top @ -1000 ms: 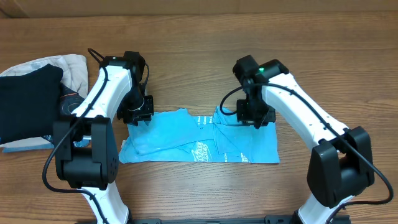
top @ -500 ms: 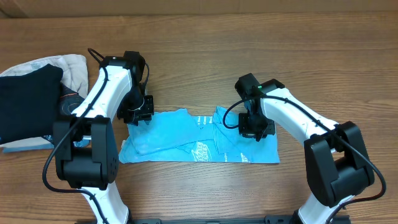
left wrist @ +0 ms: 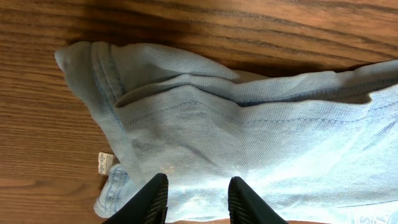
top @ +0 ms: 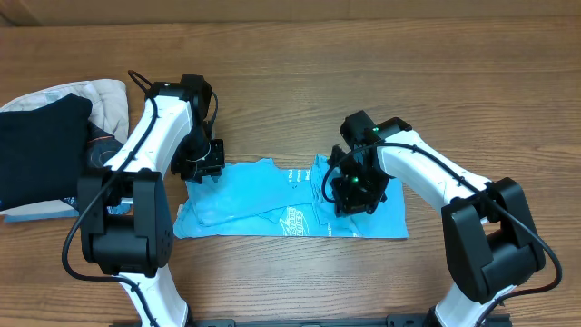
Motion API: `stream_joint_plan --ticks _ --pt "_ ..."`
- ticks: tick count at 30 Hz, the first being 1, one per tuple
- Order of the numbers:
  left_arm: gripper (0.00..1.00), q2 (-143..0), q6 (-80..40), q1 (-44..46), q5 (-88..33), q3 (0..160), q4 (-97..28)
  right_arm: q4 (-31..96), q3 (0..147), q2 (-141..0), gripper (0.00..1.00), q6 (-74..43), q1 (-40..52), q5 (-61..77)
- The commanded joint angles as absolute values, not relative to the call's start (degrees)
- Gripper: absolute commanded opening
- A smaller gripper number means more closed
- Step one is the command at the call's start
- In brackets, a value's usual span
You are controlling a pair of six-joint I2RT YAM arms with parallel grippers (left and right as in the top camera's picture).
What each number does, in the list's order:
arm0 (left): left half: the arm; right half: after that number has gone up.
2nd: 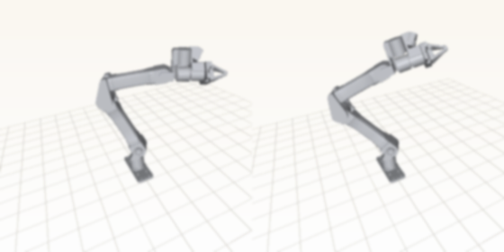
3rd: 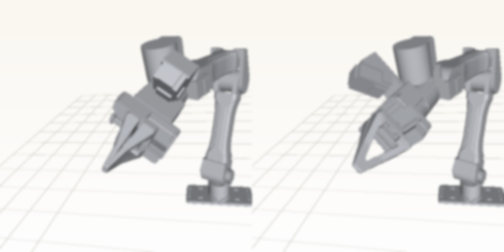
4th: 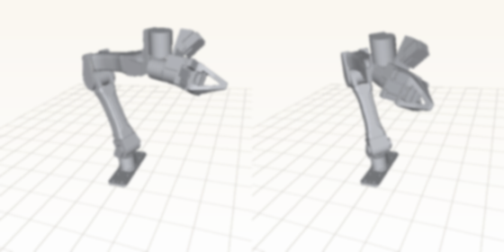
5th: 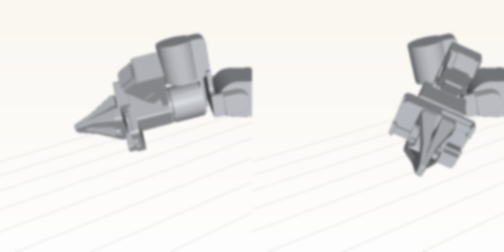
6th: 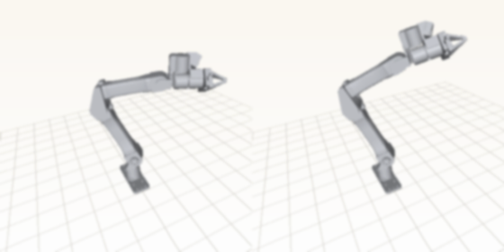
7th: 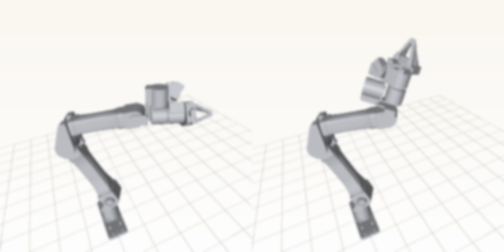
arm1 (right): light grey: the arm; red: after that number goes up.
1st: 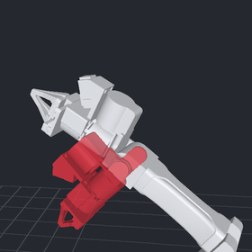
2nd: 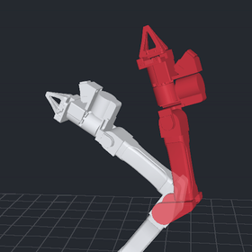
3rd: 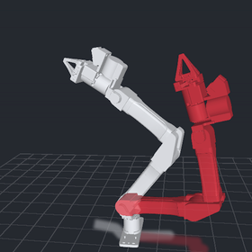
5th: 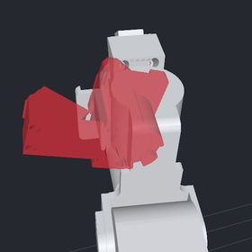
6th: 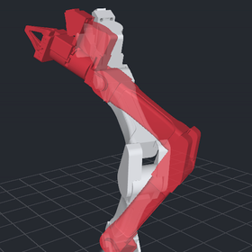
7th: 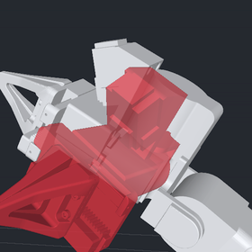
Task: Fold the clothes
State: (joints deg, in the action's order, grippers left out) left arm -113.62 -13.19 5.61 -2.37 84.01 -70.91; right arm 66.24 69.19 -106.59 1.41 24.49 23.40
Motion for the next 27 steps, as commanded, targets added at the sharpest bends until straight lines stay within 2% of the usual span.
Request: stream_joint_plan --ticks 1,4,12,15,21,23,27 --pt "0.36 -113.0 -13.3 5.4 -3.0 85.1 -70.9 69.2 69.0 -106.7 0.19 11.1 24.8 29.0" --pt "0.36 -113.0 -13.3 5.4 -3.0 85.1 -70.9 71.5 69.0 -106.7 0.25 13.5 24.7 28.1" --pt "0.36 -113.0 -13.3 5.4 -3.0 85.1 -71.5 70.9 71.1 -106.7 0.27 6.6 24.7 21.3" --pt "0.36 -113.0 -13.3 5.4 -3.0 85.1 -71.8 71.0 74.0 -106.6 0.27 2.0 24.7 16.2" --pt "0.37 -111.7 -10.3 5.2 -2.4 85.1 -71.9 71.8 80.1 -104.7 0.31 -14.7 24.2 -4.2" --pt "0.41 -110.7 -9.3 5.1 -2.4 85.1 -71.5 72.2 81.5 -103.7 0.32 -17.7 23.2 -6.8" --pt "0.55 -109.6 -7.0 4.9 -2.4 85.1 -71.3 71.5 83.1 -100.1 0.36 -19.9 19.7 -7.9"
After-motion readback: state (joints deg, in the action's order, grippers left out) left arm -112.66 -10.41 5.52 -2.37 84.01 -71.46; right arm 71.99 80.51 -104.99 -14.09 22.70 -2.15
